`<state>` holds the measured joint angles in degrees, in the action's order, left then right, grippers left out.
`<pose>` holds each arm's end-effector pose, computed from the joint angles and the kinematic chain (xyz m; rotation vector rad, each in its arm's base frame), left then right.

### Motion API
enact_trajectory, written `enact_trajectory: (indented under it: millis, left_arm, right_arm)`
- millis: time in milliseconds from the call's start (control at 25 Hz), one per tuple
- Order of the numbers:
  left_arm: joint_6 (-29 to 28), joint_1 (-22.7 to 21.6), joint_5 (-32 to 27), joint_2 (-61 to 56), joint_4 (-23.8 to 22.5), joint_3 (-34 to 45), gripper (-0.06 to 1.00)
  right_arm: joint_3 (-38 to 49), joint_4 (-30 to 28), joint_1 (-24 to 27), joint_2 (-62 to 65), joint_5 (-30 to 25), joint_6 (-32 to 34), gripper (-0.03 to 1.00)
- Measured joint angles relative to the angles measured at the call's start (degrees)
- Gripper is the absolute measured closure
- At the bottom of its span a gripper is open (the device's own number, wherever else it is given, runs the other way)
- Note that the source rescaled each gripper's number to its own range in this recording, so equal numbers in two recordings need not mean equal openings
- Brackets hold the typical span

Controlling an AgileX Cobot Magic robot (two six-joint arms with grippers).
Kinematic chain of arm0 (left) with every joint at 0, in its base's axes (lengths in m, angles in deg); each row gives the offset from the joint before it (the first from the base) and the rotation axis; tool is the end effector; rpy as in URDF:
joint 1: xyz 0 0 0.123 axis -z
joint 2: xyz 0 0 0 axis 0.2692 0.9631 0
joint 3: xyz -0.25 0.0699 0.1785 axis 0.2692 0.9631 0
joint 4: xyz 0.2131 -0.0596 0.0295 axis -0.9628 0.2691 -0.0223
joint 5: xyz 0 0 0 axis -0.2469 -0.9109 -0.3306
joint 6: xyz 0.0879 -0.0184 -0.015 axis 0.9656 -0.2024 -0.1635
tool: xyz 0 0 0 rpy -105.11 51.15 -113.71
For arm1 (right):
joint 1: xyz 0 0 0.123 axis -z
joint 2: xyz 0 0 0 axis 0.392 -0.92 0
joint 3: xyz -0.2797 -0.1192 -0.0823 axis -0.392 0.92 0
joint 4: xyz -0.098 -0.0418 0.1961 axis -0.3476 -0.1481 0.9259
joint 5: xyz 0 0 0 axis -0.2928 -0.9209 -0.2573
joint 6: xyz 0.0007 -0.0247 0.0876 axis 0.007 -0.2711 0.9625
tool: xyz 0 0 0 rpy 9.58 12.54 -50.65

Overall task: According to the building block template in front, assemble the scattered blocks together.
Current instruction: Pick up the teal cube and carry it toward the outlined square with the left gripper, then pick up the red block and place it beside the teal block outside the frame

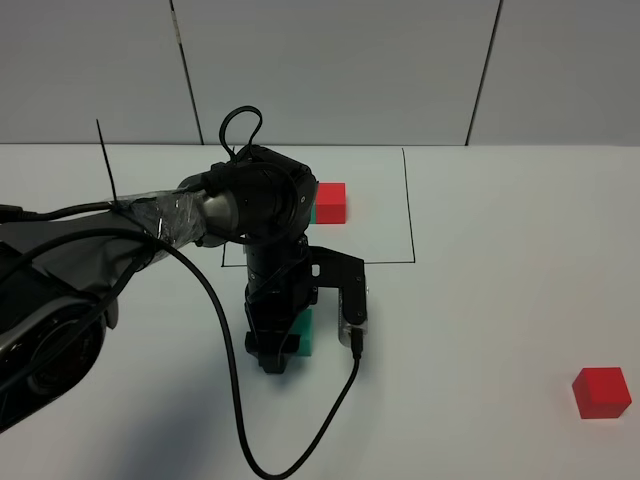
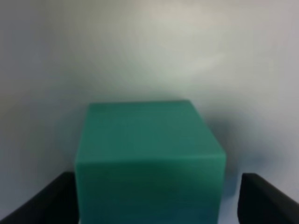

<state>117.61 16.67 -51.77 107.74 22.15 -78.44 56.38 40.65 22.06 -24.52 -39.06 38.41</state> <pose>0.3822 -0.2463 0.1424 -2.2367 -2.1929 0.0742 -0.0548 -0.0042 0.2657 0.0492 2.0844 0.0024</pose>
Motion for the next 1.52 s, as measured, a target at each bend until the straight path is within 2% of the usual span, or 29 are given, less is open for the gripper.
enact_trajectory:
  millis: [440, 640, 840, 960, 1320, 1520]
  left_arm:
    - [0.00, 0.00, 0.34, -0.50, 0.16, 0.00, 0.27]
    - [-0.05, 0.00, 0.73, -1.85, 1.06, 0.05, 0.19]
    - [-0.94, 0.00, 1.11, -4.21, 2.34, 0.05, 0.01]
    - [-1.10, 0.00, 1.05, -5.03, 2.38, 0.05, -0.04]
    - [-1.50, 0.00, 0.95, -10.29, 6.58, 0.11, -0.05]
    - [-7.01, 0.00, 2.66, -14.21, 7.21, 0.11, -0.05]
  right_arm:
    - [0.00, 0.00, 0.00, 0.00, 0.00, 0.00, 0.39]
    - [0.00, 0.00, 0.00, 0.00, 0.00, 0.00, 0.39]
    - [0.00, 0.00, 0.00, 0.00, 0.00, 0.00, 0.39]
    - [0.00, 0.00, 0.00, 0.05, 0.00, 0.00, 0.39]
    - [0.00, 0.00, 0.00, 0.07, 0.00, 0.00, 0.39]
    - [0.00, 0.00, 0.00, 0.07, 0.00, 0.00, 0.39]
